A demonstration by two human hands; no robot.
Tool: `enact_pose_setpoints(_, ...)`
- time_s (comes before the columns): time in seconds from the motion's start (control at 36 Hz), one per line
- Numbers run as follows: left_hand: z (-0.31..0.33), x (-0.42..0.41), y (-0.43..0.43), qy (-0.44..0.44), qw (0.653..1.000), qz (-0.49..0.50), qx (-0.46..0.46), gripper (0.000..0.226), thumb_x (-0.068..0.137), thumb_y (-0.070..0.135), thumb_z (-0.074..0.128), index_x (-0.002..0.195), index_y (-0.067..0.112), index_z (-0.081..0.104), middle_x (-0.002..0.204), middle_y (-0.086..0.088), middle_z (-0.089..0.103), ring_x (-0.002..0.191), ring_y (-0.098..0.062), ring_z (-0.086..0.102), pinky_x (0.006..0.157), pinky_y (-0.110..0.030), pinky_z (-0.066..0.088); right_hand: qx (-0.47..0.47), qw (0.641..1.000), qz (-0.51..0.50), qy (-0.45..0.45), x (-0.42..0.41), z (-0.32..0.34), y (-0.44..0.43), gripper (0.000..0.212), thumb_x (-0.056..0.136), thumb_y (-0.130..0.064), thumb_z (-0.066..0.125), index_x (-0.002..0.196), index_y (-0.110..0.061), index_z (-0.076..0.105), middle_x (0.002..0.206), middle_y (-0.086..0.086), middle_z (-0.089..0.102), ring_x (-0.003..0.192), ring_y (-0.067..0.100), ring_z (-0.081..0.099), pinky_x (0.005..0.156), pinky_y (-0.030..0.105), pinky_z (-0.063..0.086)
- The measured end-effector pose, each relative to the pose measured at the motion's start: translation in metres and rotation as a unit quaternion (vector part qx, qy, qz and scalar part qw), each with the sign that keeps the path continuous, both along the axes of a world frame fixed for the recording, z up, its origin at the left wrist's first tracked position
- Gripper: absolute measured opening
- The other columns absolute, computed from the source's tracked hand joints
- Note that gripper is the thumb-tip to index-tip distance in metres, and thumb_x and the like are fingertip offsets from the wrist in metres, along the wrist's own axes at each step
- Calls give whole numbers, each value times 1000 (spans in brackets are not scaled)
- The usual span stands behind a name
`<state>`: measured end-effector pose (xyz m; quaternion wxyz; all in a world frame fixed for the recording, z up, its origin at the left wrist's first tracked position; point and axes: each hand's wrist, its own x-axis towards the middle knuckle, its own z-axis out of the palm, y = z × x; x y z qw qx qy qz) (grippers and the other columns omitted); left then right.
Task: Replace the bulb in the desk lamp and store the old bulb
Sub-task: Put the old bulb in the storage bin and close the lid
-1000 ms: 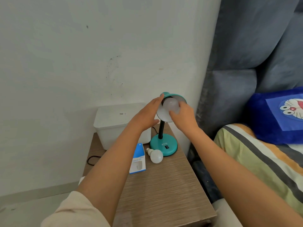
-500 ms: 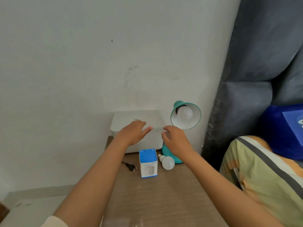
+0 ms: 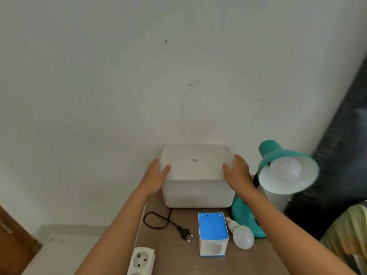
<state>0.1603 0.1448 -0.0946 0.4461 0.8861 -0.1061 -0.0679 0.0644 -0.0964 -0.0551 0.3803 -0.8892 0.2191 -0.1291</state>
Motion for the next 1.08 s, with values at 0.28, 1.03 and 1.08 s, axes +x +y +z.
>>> enact_pose_setpoints(0.28, -1, -1, -30, 42, 975, 102, -195, 44, 97, 17, 47, 140, 16, 38, 126, 11, 46, 108, -9, 48, 85, -23, 38, 110, 986, -104, -76, 18, -26, -3, 47, 91, -20, 45, 138, -13, 42, 138, 11, 52, 124, 30, 49, 105, 39, 40)
enact_pose_setpoints(1.03, 18, 9, -34, 44, 969, 127, -210, 51, 83, 20, 48, 135, 16, 46, 129, -6, 57, 112, -23, 57, 93, -38, 50, 105, 983, -126, -82, 24, -11, 3, 48, 93, -11, 36, 140, -9, 39, 145, 11, 44, 131, 30, 42, 104, 34, 36)
enact_pose_setpoints(1.08, 22, 8, -33, 29, 967, 122, -220, 53, 86, 19, 48, 139, 19, 42, 133, -3, 55, 116, -21, 55, 100, -40, 47, 103, 982, -122, -97, 22, -8, 4, 47, 94, -12, 35, 141, -10, 38, 146, 10, 43, 133, 29, 41, 105, 33, 35)
